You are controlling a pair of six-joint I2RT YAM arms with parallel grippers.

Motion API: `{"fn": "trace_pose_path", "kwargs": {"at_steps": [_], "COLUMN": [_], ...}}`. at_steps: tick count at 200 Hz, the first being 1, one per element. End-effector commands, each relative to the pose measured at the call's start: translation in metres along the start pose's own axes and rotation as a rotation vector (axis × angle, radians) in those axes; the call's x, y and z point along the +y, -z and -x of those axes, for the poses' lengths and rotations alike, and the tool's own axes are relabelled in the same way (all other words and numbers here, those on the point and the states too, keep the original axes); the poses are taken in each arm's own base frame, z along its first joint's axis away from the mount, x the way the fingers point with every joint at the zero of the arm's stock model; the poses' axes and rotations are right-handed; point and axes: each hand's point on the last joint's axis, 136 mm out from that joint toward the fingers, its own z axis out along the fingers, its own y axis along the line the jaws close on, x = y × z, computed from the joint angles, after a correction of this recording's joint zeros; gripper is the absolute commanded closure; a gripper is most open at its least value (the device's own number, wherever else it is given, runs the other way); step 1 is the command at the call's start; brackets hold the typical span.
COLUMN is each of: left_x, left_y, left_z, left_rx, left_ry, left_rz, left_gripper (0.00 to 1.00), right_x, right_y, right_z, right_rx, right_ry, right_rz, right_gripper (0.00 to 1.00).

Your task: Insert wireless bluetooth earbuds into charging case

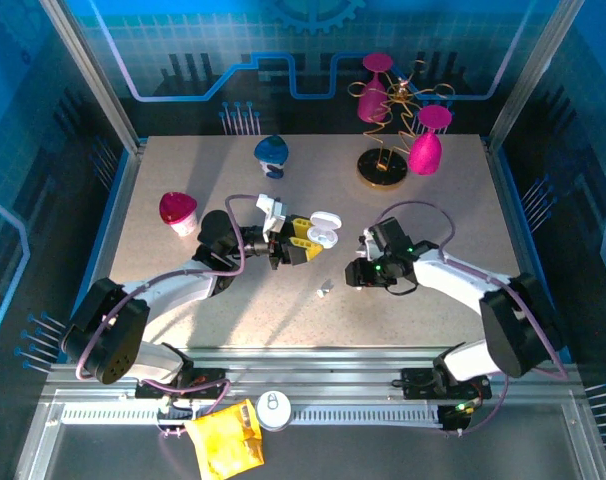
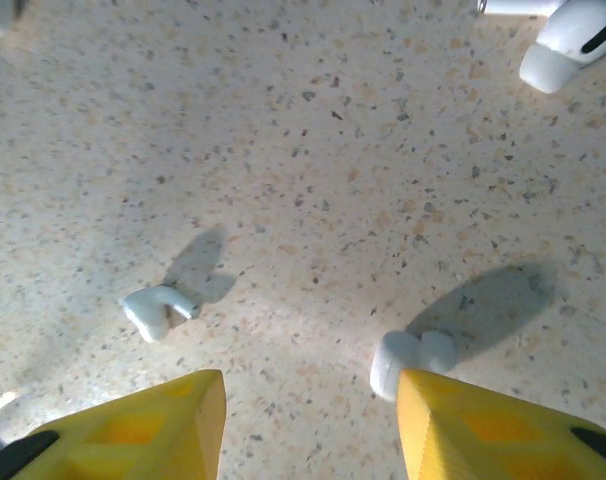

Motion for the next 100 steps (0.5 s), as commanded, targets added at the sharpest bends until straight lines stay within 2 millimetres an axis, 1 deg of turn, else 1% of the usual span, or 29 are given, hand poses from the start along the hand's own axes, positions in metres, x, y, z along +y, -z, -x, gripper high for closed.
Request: {"fn": "trace_pose_path", "kwargs": {"at_steps": [1, 16, 29, 52, 71, 100], "left_x": [-0.007, -0.007, -0.007, -0.008, -0.009, -0.011], "left_y": [0.001, 0.001, 0.001, 0.002, 0.004, 0.005], "left_z": [0.011, 0.011, 0.012, 0.012, 0.012, 0.01], "left_rx": [-0.02, -0.024, -0.025, -0.024, -0.021, -0.009], "left_ry": [-0.049, -0.048, -0.047, -0.05, -0.061, -0.068], "left_rz": [-0.029, -0.031, -0.031, -0.027, -0.015, -0.002], "left_gripper": [0.64, 0.65, 0.65, 0.65, 0.65, 0.65], "right_x": [-0.004, -0.006, -0.007, 0.001, 0.002, -0.005], "right_y": [0.007, 0.004, -0.003, -0.015, -0.027, -0.038], "right_z": [-0.004, 0.003, 0.008, 0.018, 0.016, 0.002], "right_rx": [-0.006, -0.013, 0.0, 0.019, 0.044, 0.084], "right_ry": [0.032, 0.064, 0.079, 0.092, 0.087, 0.074], "right_rz": [-0.035, -0.052, -0.059, -0.024, 0.0, 0.006], "right_gripper": [0.53, 0.51, 0.49, 0.47, 0.47, 0.46]}}
